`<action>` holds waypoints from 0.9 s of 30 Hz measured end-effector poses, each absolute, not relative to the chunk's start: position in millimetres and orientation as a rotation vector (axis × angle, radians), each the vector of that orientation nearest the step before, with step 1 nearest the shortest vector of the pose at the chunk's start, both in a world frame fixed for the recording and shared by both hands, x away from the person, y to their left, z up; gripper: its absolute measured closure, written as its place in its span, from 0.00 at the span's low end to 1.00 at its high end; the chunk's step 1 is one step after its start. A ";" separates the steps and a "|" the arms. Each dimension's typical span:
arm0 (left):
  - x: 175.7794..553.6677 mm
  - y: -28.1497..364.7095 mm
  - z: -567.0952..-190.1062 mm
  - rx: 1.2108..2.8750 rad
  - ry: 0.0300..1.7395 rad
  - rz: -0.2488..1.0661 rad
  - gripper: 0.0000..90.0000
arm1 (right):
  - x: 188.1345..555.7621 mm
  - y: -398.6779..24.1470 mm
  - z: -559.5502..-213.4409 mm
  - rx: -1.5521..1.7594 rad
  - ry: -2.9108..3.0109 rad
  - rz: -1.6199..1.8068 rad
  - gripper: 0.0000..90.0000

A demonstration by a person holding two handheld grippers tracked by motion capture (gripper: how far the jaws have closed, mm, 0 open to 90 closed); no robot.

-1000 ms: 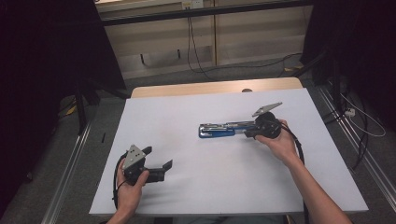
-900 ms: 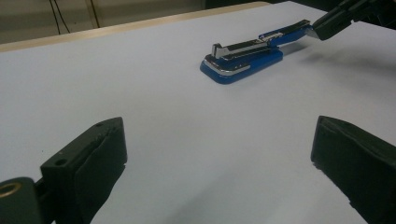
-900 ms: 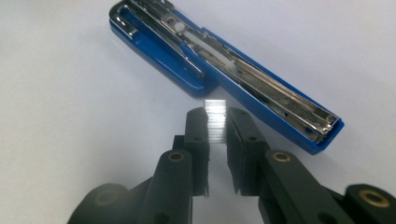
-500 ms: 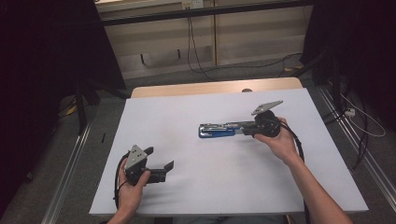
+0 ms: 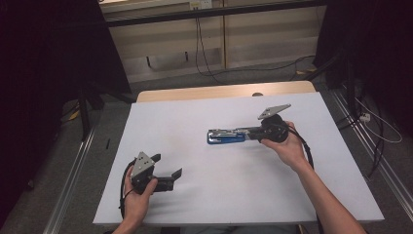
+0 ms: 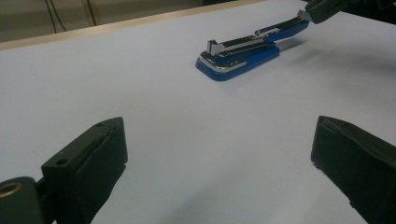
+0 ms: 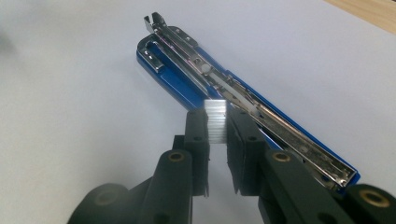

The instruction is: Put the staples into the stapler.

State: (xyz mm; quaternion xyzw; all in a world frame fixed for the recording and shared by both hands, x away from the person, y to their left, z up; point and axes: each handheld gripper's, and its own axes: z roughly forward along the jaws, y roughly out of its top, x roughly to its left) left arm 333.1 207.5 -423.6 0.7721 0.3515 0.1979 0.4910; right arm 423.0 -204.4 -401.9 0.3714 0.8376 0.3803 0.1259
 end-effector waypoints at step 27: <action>333.8 205.8 -424.6 1.891 0.834 0.459 0.04 | 443.3 -164.7 -389.5 0.926 2.532 1.135 0.88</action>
